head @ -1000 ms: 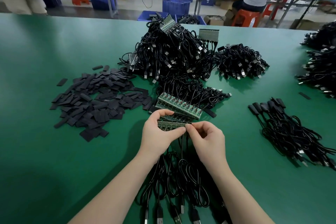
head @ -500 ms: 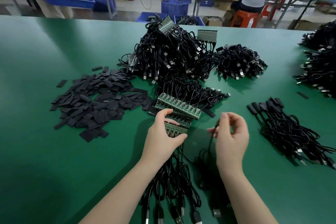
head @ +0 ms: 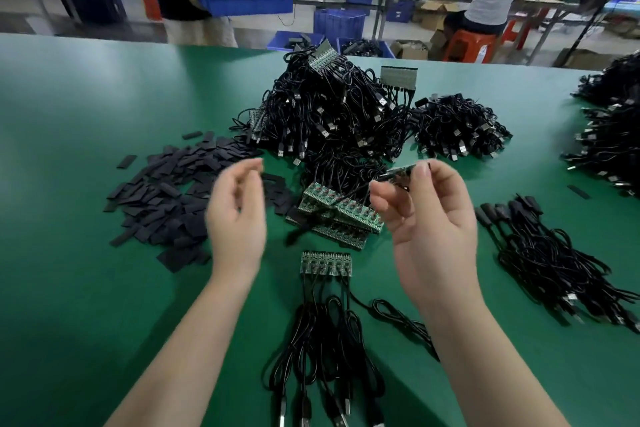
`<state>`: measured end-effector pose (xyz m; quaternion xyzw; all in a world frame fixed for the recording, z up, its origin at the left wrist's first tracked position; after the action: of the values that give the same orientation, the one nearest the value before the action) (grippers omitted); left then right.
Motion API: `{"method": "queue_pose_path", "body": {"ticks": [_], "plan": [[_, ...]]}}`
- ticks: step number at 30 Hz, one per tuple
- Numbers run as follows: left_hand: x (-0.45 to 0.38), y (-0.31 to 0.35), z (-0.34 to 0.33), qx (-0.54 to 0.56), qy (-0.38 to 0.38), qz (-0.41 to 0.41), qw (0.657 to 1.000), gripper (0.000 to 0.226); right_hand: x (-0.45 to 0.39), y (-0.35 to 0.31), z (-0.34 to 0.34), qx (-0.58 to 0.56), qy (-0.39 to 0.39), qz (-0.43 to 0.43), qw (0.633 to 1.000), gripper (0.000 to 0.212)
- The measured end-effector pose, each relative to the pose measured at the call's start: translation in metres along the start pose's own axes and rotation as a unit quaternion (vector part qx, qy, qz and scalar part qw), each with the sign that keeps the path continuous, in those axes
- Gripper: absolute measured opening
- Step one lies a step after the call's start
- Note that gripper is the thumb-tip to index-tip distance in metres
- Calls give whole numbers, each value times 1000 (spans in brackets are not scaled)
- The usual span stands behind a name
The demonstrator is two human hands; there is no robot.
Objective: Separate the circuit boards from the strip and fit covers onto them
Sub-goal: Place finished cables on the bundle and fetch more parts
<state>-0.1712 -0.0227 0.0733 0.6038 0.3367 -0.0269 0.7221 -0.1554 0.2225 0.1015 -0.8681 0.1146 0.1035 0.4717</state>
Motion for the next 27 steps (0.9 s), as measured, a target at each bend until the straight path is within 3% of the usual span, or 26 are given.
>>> {"method": "queue_pose_path", "body": {"ticks": [2, 4, 6, 8, 11, 14, 17, 23, 27], "plan": [[-18, -14, 31, -8, 56, 27, 998, 21, -1, 25, 19, 46, 26, -63, 997, 3], [-37, -32, 44, -83, 51, 70, 993, 21, 5, 53, 38, 215, 18, -141, 966, 3], [-53, -55, 38, -188, -28, 114, 975, 25, 14, 75, 57, 369, -5, -205, 906, 2], [-62, -73, 20, -275, -134, 121, 944, 34, 19, 82, 73, 445, -14, -233, 864, 4], [-67, -85, -9, -425, -251, 65, 867, 39, 23, 79, 81, 488, -39, -263, 831, 4], [-59, -105, -35, -526, -338, 45, 779, 43, 36, 89, 69, 471, -111, -313, 817, 6], [-52, -118, -45, -598, -364, 48, 712, 40, 27, 83, 52, 542, -157, -237, 791, 12], [-58, -113, -42, -622, -307, 39, 719, 37, 16, 100, 38, 412, -175, -217, 868, 5], [-58, -112, -42, -616, -294, 4, 730, 34, 19, 104, 46, 397, -162, -189, 883, 5]]}}
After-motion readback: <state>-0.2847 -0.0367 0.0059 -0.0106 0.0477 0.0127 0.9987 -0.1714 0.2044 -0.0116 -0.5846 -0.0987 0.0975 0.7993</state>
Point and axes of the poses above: each hand's wrist, its own x-axis away from the middle knuckle, its own z-axis out of the back of the hand, y = z × x, the point moved 10 cm from there along -x, towards the middle knuckle, and after that the axes turned 5 degrees about -y, right-handed, at the moved point
